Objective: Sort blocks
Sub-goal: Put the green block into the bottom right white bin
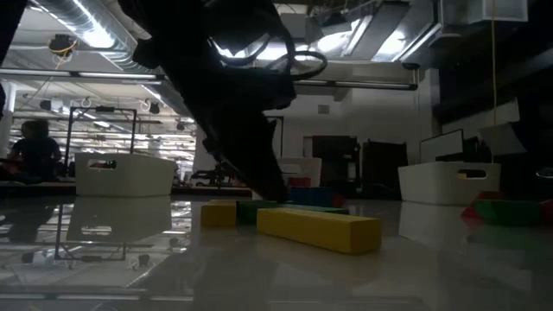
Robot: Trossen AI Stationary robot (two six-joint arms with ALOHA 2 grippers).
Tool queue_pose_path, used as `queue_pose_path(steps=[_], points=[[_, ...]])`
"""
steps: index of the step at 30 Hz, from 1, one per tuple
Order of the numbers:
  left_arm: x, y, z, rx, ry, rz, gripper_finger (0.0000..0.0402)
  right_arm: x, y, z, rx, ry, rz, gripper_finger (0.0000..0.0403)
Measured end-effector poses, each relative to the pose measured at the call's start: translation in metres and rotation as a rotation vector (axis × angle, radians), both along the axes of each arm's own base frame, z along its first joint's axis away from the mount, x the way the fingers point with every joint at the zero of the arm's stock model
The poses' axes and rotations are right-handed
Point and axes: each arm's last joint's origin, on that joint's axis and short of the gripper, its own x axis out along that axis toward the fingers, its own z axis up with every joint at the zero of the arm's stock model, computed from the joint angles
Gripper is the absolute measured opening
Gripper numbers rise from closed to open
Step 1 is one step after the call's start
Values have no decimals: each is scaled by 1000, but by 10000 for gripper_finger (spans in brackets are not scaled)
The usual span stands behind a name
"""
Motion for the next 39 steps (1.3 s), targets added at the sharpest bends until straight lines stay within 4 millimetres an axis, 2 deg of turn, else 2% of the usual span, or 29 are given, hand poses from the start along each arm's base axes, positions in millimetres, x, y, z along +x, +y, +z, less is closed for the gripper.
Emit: queue_pose_path(steps=[10, 15, 21, 25, 30, 39], points=[[1, 0, -11, 26, 33, -16, 210, 0, 1, 1, 9, 10, -15, 257], [3, -1, -17, 43, 43, -15, 205, 1, 1, 19, -32, 5, -8, 257], [3, -1, -17, 80, 47, -67, 147, 15, 3, 48, -179, -299, 84, 257], [2, -1, -13, 89, 42, -83, 115, 27, 4, 56, -330, -572, 222, 257], [6, -1, -1, 87, 30, -133, 115, 43, 9, 60, -475, -793, 418, 257], [15, -8, 53, -62, -131, -268, 123, 81, 11, 65, -434, -882, 612, 257]])
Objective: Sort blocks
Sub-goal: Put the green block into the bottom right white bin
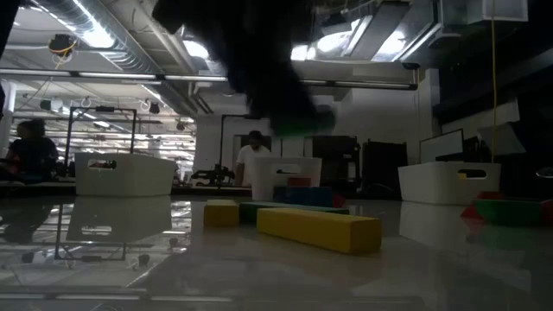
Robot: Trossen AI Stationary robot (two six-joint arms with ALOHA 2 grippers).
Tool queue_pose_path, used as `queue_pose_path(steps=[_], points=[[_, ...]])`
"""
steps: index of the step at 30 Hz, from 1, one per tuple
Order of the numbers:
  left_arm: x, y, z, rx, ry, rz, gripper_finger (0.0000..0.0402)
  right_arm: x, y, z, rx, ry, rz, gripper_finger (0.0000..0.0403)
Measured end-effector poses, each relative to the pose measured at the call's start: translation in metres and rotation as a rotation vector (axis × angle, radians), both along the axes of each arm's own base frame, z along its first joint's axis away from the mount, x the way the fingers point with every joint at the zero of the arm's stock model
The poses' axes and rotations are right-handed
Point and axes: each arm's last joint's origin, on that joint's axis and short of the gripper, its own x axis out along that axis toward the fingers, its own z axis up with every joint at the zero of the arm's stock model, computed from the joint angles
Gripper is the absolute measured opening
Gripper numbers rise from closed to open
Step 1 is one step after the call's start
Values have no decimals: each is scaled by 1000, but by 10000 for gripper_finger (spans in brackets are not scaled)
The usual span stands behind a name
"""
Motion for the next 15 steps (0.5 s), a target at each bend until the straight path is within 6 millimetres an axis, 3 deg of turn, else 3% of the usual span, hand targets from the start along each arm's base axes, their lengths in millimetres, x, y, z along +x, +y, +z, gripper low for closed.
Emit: queue_pose_path(steps=[10, 15], points=[[-2, -7, 55, -163, -144, -200, 121, 27, -8, 7, -91, -1, 162, 257], [-8, -6, 73, -181, -191, -224, 119, 34, -8, 11, -138, -25, 223, 257]])
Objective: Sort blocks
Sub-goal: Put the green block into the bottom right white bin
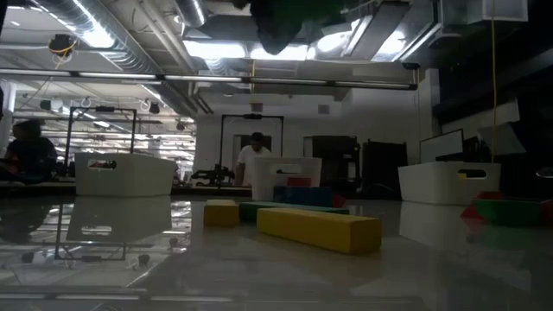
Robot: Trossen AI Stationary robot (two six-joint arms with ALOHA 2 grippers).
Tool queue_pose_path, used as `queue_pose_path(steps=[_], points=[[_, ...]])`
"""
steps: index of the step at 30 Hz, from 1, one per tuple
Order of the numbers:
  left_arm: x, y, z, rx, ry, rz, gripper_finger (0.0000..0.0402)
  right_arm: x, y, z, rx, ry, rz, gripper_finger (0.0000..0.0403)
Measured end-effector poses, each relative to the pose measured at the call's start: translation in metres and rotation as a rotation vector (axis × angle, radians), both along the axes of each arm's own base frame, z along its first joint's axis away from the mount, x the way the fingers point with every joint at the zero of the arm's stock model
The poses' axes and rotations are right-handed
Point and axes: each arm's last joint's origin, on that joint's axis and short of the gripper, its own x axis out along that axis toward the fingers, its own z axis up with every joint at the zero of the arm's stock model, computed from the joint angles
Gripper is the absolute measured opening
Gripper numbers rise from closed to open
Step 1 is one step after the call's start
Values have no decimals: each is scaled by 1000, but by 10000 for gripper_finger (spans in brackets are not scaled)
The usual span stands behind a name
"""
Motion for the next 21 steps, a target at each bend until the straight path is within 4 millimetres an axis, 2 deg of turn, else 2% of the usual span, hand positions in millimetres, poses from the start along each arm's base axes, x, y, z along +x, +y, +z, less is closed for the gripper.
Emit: queue_pose_path(steps=[5, 21], points=[[-4, -1, 16, -43, -67, -44, 122, 5, 1, 4, -39, -25, 44, 257], [-8, -16, 28, -73, -149, -101, 123, 15, -5, 9, -156, -67, 66, 257]])
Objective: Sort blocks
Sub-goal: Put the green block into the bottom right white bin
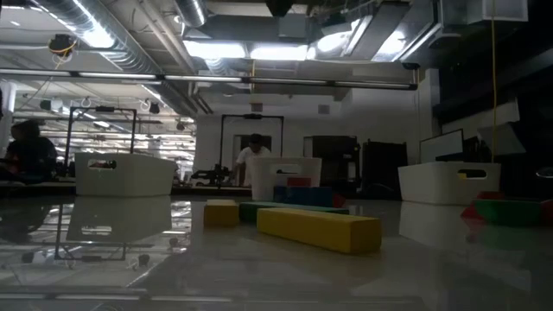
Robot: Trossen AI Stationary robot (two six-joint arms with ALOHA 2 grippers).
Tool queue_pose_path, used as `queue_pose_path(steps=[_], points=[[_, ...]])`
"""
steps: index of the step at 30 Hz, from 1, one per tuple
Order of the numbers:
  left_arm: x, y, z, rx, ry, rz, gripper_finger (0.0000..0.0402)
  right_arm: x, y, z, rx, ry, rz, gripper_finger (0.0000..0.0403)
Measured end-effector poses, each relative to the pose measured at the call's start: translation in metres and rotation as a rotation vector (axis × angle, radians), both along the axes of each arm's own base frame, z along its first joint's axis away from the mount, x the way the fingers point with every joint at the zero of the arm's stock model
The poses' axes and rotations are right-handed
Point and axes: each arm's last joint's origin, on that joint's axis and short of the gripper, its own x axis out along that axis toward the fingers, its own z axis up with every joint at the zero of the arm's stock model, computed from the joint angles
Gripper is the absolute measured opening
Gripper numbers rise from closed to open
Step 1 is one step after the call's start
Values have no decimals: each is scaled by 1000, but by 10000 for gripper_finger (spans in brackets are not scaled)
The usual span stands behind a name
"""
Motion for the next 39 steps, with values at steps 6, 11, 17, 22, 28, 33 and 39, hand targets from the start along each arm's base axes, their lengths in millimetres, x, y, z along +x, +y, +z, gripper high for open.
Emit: queue_pose_path(steps=[6, 11, 17, 22, 28, 33, 39], points=[[-1, -3, -1, 5, 7, -2, 124, 5, -5, 1, 33, 8, 10, 244], [-1, -4, -1, 4, 2, -9, 124, 9, -6, 3, 47, -8, 35, 200], [-1, -5, -1, 3, 0, -12, 124, 14, -11, 4, 44, -4, 36, 145], [-1, -5, -2, 3, 3, -12, 125, 17, -15, 4, 50, -1, 35, 106], [-1, -5, -1, 4, 3, -16, 138, 17, -15, 4, 41, 11, 62, 67], [-1, -3, -2, 10, 8, -8, 167, 18, -16, 4, 52, 11, 60, 64], [1, 4, -2, 6, 12, 8, 197, 18, -16, 3, 60, 14, 59, 64]])
